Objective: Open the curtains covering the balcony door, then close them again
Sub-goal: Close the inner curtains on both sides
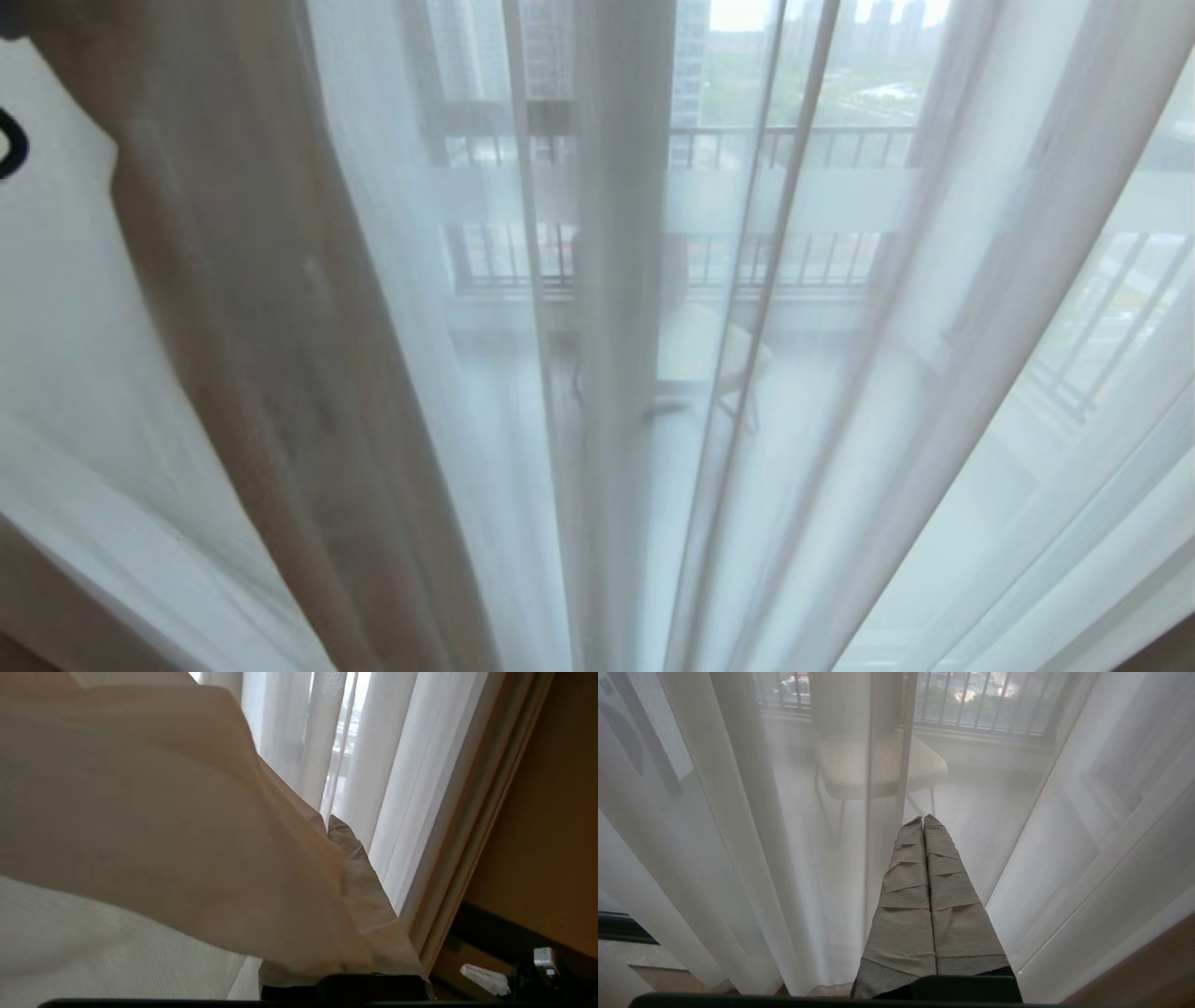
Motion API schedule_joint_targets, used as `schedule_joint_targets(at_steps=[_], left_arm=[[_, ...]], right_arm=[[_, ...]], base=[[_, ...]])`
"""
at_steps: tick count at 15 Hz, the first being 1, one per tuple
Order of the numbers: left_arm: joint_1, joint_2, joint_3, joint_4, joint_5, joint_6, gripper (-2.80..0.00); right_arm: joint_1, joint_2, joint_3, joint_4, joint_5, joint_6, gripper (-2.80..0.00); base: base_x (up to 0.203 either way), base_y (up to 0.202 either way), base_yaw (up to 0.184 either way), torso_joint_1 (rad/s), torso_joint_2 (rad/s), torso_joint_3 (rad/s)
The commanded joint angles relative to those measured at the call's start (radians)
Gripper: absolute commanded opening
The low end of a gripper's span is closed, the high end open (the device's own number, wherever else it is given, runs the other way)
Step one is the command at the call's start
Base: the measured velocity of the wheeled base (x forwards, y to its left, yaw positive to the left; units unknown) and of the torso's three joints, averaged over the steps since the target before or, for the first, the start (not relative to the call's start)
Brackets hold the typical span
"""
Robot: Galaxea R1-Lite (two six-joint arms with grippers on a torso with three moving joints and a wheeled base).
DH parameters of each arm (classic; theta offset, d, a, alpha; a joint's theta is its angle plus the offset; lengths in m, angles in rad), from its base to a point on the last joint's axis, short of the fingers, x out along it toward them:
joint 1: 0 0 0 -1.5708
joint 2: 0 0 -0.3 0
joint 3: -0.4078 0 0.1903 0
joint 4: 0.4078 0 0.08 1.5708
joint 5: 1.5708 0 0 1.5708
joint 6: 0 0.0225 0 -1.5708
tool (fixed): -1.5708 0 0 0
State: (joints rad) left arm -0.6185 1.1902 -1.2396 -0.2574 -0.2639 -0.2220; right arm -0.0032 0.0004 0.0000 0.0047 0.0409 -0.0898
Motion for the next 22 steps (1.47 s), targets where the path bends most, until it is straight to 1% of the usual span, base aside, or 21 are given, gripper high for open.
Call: schedule_joint_targets(at_steps=[1,3,8,12,15,18,22], left_arm=[[-0.06,0.076,-0.042,-0.002,-0.001,0.007,-2.8],[-0.114,0.142,-0.121,-0.001,0.001,0.027,-2.8],[-0.221,0.304,-0.249,0.0,0.0,0.035,-2.8],[-0.287,0.414,-0.31,-0.005,0.001,0.062,-2.8],[-0.328,0.489,-0.357,-0.008,0.002,0.095,-2.8],[-0.375,0.546,-0.377,-0.009,0.002,0.099,-2.8],[-0.412,0.618,-0.429,-0.011,0.002,0.105,-2.8]], right_arm=[[0.0,0.0,0.0,0.0,0.001,-0.001,-2.8],[0.0,0.0,0.0,0.0,0.001,-0.001,-2.8],[0.0,0.0,0.0,0.0,0.001,-0.001,-2.8],[0.0,0.0,0.0,0.0,0.001,-0.001,-2.8],[0.0,0.0,0.0,0.0,0.001,-0.001,-2.8],[0.0,0.0,0.0,0.0,0.001,-0.001,-2.8],[0.0,0.0,0.0,0.0,0.001,-0.001,-2.8]], base=[[0.0,0.0,0.0,0.0,0.0,0.0],[0.0,0.0,0.0,0.0,0.0,0.0],[0.0,0.0,0.0,0.0,0.0,0.0],[0.0,0.0,0.0,0.0,0.0,0.0],[0.0,0.0,0.0,0.0,0.0,0.0],[0.0,0.0,0.0,0.0,0.0,0.0],[0.0,0.0,0.0,0.0,0.0,0.0]])
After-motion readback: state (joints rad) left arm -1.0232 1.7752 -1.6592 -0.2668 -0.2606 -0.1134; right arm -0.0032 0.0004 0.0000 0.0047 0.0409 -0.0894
